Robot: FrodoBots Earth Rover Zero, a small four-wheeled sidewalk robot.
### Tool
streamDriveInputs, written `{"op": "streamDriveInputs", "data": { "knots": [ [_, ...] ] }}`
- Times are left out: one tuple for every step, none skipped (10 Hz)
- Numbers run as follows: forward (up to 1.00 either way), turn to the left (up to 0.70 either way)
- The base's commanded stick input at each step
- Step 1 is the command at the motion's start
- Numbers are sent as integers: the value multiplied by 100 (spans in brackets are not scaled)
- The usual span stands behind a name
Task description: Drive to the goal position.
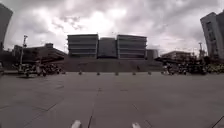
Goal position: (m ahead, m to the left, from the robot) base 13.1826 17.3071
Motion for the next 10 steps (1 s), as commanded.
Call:
{"op": "streamDriveInputs", "data": {
  "knots": [
    [69, 0],
    [69, 0],
    [69, 0],
    [69, 0],
    [69, 0],
    [69, 0],
    [69, 0],
    [69, 0],
    [69, 0],
    [69, 0]
  ]
}}
